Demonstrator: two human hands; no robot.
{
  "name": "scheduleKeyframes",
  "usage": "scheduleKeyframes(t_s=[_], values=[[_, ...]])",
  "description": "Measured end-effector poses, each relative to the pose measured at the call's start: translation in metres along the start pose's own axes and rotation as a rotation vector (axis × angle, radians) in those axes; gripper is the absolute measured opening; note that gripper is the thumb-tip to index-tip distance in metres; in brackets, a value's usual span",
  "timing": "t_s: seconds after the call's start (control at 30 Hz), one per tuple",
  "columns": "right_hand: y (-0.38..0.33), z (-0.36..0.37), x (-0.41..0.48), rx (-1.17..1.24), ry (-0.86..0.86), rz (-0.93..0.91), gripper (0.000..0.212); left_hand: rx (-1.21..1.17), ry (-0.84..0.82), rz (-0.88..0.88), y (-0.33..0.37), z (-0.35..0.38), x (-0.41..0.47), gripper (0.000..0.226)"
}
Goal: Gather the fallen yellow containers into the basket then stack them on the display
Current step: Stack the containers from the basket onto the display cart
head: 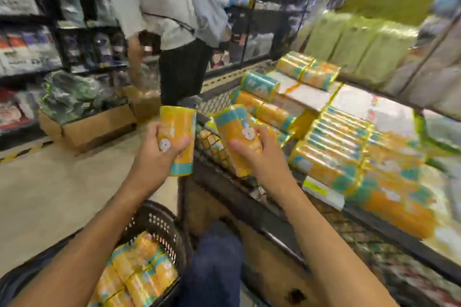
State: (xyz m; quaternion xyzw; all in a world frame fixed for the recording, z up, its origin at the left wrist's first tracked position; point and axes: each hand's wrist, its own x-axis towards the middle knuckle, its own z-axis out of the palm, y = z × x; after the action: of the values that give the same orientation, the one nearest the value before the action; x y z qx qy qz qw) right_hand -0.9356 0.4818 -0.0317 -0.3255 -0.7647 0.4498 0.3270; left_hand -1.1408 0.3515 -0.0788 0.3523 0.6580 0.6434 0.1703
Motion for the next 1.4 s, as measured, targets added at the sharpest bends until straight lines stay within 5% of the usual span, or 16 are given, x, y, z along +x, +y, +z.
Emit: scheduleKeyframes(t_s=[0.2,0.33,0.53,0.63,0.8,1.03,1.4], values=[[-0.049,-0.144,-0.036,0.001,0.27,-0.057,0.061,0.106,-0.257,0.228,0.097,0.116,0.022,0.068],[-0.045,-0.228,-0.044,-0.021,0.407,-0.008,0.057,0.118,-0.418,0.338,0.145,0.189,0.031,0.046],[-0.001,-0.315,-0.02,-0.153,0.604,0.066,0.057,0.288,-0.587,0.48,0.176,0.284,0.074,0.069],[0.021,-0.338,-0.003,-0.205,0.602,0.076,0.04,0.424,-0.679,0.542,0.178,0.317,0.103,0.077],[0.061,-0.358,0.031,-0.269,0.581,0.122,0.059,0.542,-0.795,0.636,0.176,0.36,0.136,0.062],[0.111,-0.37,0.067,-0.38,0.401,0.153,0.059,0.829,-0.945,0.647,0.151,0.409,0.168,0.067],[0.115,-0.371,0.066,-0.439,0.33,0.142,0.062,0.879,-0.907,0.516,0.138,0.414,0.171,0.061]])
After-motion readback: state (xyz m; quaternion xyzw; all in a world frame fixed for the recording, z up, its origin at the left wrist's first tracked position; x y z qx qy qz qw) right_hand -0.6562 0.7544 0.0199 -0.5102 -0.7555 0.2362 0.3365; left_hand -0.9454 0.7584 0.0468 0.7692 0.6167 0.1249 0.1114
